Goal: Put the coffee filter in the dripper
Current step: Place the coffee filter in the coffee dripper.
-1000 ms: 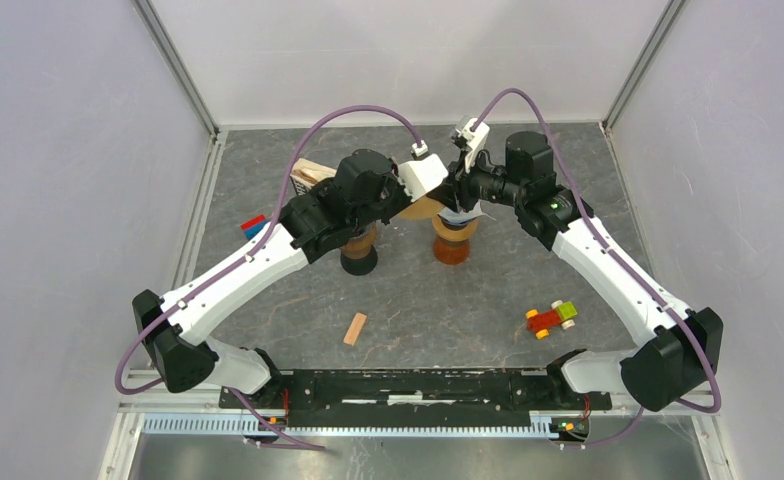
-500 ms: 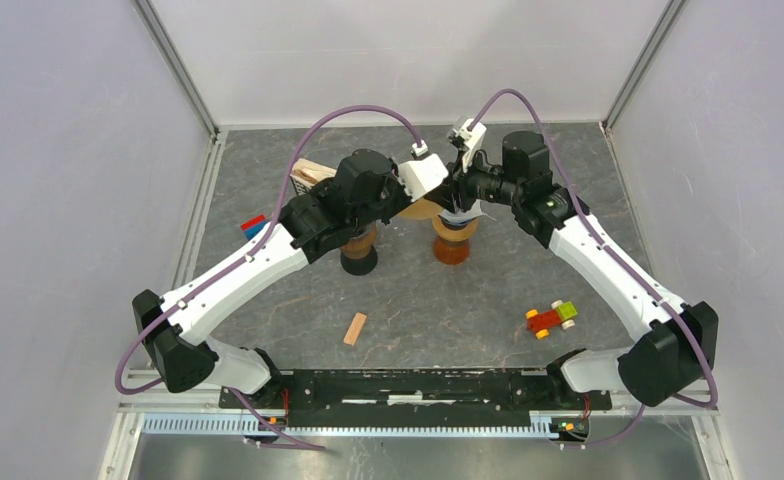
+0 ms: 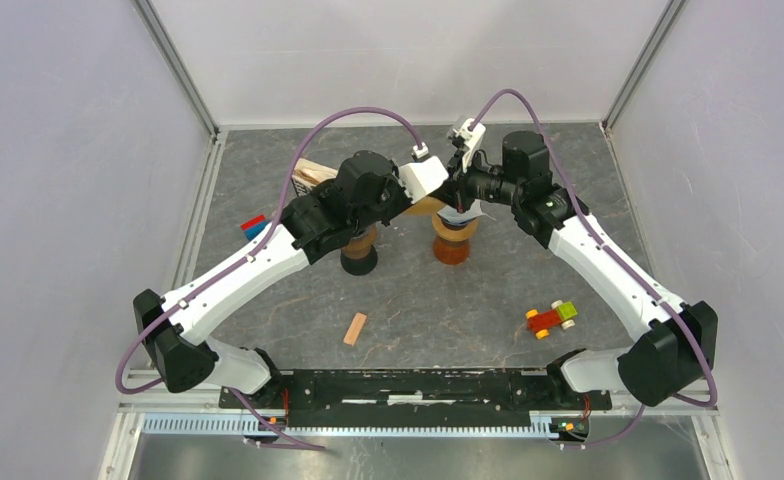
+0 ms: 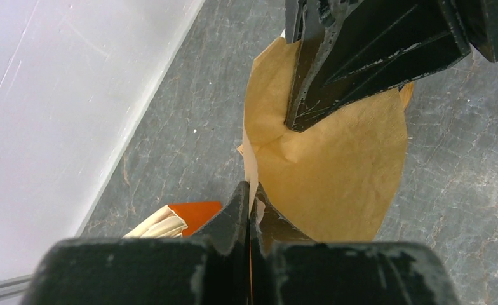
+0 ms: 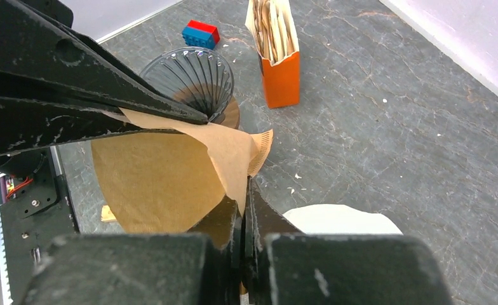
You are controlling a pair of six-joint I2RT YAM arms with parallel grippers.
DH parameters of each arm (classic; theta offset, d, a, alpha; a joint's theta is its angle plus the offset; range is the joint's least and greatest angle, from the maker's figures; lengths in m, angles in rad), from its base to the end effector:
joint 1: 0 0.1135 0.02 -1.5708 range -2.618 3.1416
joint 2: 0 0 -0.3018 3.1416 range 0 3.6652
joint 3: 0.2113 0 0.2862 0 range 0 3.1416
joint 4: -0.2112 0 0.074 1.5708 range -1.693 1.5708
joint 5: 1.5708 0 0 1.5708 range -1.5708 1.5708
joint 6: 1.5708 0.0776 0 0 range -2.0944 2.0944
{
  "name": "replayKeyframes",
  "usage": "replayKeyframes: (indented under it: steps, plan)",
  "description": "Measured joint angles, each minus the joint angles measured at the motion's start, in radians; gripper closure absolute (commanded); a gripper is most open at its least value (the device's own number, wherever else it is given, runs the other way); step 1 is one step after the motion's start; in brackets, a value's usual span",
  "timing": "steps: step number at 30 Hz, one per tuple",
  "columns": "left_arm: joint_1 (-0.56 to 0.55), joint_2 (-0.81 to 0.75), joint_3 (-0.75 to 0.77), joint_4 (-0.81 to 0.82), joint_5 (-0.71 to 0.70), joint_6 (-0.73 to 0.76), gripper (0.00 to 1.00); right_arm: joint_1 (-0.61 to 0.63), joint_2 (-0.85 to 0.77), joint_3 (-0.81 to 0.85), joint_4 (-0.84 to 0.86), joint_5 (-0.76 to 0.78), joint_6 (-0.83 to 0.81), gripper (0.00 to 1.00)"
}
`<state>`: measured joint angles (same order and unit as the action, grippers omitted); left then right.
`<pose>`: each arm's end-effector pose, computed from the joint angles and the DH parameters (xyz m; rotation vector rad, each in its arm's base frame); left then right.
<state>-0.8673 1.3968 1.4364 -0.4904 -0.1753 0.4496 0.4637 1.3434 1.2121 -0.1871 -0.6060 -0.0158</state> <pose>0.2564 -0.2813 0.4163 1.1435 1.6593 -0.0886 0.3095 0.2042 0.3873 -0.8580 1.7225 0.8737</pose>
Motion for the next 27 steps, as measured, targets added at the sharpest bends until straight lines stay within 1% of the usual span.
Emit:
replayKeyframes:
  steps: [1, 2, 4, 6, 8, 11, 13, 16, 19, 23, 27]
  plan:
    - [0.000, 0.000, 0.000, 0.001, -0.002, 0.000, 0.98, 0.000, 0.000, -0.003, 0.005, 0.000, 0.000, 1.00]
    - [0.000, 0.000, 0.000, 0.002, -0.005, 0.000, 0.98, 0.000, -0.002, -0.007, 0.009, 0.000, 0.000, 0.95]
    - [0.000, 0.000, 0.000, 0.005, -0.012, 0.000, 0.98, 0.000, -0.003, -0.016, 0.014, 0.000, 0.001, 0.71]
    - [0.000, 0.001, 0.000, 0.012, -0.030, 0.000, 0.98, 0.000, -0.003, -0.017, 0.013, -0.001, 0.001, 0.50]
    - [0.000, 0.001, 0.000, 0.022, -0.043, 0.000, 0.98, 0.000, -0.005, -0.017, 0.013, -0.001, -0.003, 0.37]
    - [0.000, 0.001, 0.000, 0.032, -0.060, 0.000, 0.98, 0.000, -0.015, -0.022, 0.010, 0.000, -0.016, 0.23]
    - [0.000, 0.001, -0.003, 0.034, -0.062, 0.000, 0.98, 0.000, -0.026, -0.022, 0.003, 0.000, -0.031, 0.17]
    - [0.006, -0.003, -0.010, 0.031, -0.057, 0.000, 0.98, 0.000, -0.045, -0.016, -0.024, -0.002, -0.065, 0.14]
    - [0.037, -0.019, -0.017, 0.006, -0.021, -0.012, 0.98, 0.000, -0.055, 0.023, -0.071, -0.006, -0.104, 0.13]
    - [0.110, -0.058, -0.019, -0.030, 0.052, -0.046, 0.98, 0.000, -0.081, 0.087, -0.107, -0.006, -0.159, 0.14]
    - [0.200, -0.109, -0.019, -0.073, 0.162, -0.109, 0.98, 0.000, -0.120, 0.110, -0.120, -0.028, -0.200, 0.15]
